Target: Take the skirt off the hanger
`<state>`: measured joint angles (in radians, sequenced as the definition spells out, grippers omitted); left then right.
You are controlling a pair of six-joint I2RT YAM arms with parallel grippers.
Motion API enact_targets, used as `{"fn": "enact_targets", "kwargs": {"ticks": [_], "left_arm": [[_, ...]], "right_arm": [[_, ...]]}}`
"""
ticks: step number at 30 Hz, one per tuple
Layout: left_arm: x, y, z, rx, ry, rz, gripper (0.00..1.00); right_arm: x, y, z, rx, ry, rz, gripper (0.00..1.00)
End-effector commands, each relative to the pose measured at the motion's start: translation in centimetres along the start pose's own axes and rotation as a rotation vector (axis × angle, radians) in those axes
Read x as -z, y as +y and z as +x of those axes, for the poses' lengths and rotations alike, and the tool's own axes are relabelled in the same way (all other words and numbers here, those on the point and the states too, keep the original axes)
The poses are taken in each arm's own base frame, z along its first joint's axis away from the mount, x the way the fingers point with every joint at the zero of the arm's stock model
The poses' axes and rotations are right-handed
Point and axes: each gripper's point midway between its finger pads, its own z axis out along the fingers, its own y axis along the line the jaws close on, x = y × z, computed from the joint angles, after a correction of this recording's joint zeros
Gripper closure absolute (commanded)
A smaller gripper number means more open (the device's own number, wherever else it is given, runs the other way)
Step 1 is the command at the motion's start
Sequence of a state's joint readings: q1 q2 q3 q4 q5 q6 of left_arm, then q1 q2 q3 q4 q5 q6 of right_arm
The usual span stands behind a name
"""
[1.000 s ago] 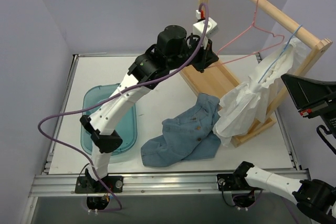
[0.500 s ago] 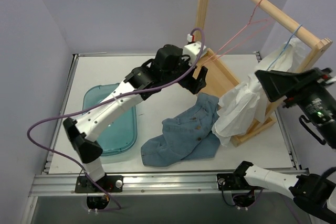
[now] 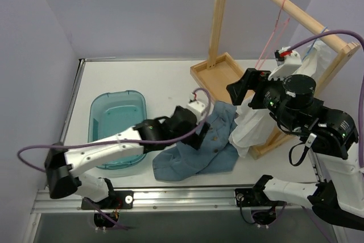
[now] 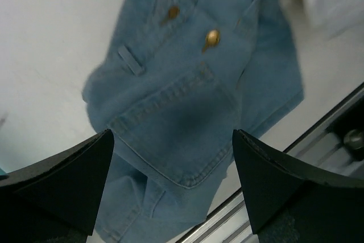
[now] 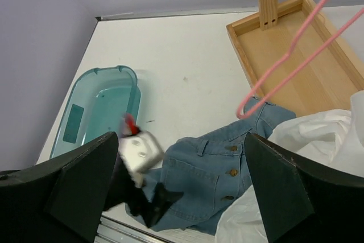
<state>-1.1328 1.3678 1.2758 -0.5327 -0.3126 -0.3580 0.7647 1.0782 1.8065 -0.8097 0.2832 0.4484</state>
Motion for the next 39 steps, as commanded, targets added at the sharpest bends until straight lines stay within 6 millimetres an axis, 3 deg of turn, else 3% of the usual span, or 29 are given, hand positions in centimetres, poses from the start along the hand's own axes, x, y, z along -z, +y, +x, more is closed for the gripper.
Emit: {"fn": "enact_targets", "kwargs": {"ticks": [1, 2, 4, 7, 8, 9, 11, 13, 14, 19, 23, 26, 27, 29, 30, 32, 33, 34, 35, 37, 38, 39], "left_arm": [[-4.0, -0.8, 6.6, 0.022, 0.131, -0.092, 0.06], [-4.7, -0.7, 7.7, 0.008, 0.145, -0.116, 0.06], [-5.7, -1.5, 7.3, 0.007, 0.094, -0.112, 0.06], [-7.7, -2.8, 8.3, 0.015, 0.09, -0.086, 0.06], [-8.9, -2.8, 9.6, 0.0, 0.111, -0.109, 0.06], [-9.5, -3.1, 9.2, 0.003, 0.102, -0.12, 0.06], [-11.3, -3.0, 10.6, -0.026, 0.123, -0.169, 0.06], [-12.6, -3.9, 10.3, -0.041, 0.112, -0.148, 0.06], [-13.6, -4.2, 11.5, -0.051, 0.142, -0.14, 0.06], [-16.3, -6.4, 12.6, -0.063, 0.152, -0.059, 0.06], [-18.3, -6.3, 14.5, -0.052, 0.201, -0.041, 0.06], [-18.6, -5.0, 16.1, -0.01, 0.235, -0.068, 0.06], [-18.7, -4.4, 16.3, 0.016, 0.232, -0.078, 0.15], [-18.5, -2.8, 16.0, 0.105, 0.223, -0.095, 0.45], [-18.2, -1.7, 17.1, 0.128, 0.235, -0.107, 0.7], [-17.5, -0.2, 16.1, 0.189, 0.219, -0.102, 0.91], [-17.1, 0.6, 16.5, 0.197, 0.228, -0.122, 0.97], [-16.7, 1.2, 16.0, 0.195, 0.222, -0.133, 0.98], [-15.9, 1.7, 14.2, 0.206, 0.188, -0.135, 0.98], [-14.4, 2.6, 12.6, 0.215, 0.188, -0.147, 0.98], [-12.9, 2.7, 9.8, 0.241, 0.14, -0.125, 0.98], [-11.8, 3.7, 8.8, 0.257, 0.147, -0.132, 0.98]], "right_arm": [[2.3, -0.7, -2.3, -0.061, -0.119, -0.012, 0.12], [2.4, -0.8, -2.2, -0.07, -0.122, -0.014, 0.12], [3.0, -1.0, -1.8, -0.097, -0.126, -0.025, 0.12], [3.5, -1.1, -1.9, -0.12, -0.135, -0.031, 0.12], [3.5, -1.1, -1.9, -0.123, -0.134, -0.033, 0.12], [3.4, -1.0, -1.9, -0.124, -0.132, -0.034, 0.12], [3.5, -0.7, -2.1, -0.133, -0.132, -0.046, 0.12], [3.6, -0.5, -2.2, -0.136, -0.13, -0.053, 0.12], [3.6, -0.4, -2.2, -0.14, -0.127, -0.058, 0.12], [4.4, -0.7, -2.2, -0.162, -0.14, -0.067, 0.12], [4.8, -1.3, -1.9, -0.162, -0.138, -0.048, 0.12], [5.2, -1.4, -2.2, -0.165, -0.145, -0.049, 0.12], [5.3, -1.4, -2.2, -0.164, -0.147, -0.05, 0.12], [5.3, -1.5, -2.2, -0.165, -0.148, -0.049, 0.12], [5.4, -1.5, -2.3, -0.167, -0.153, -0.052, 0.12], [5.3, -1.5, -2.1, -0.167, -0.151, -0.051, 0.12], [5.3, -1.6, -2.0, -0.168, -0.15, -0.052, 0.12], [5.2, -1.6, -1.9, -0.167, -0.149, -0.048, 0.12], [5.1, -1.8, -1.7, -0.166, -0.148, -0.042, 0.12], [5.2, -1.8, -1.7, -0.167, -0.151, -0.042, 0.12], [5.2, -1.9, -1.7, -0.167, -0.151, -0.04, 0.12], [5.4, -2.0, -1.8, -0.169, -0.157, -0.04, 0.12]]}}
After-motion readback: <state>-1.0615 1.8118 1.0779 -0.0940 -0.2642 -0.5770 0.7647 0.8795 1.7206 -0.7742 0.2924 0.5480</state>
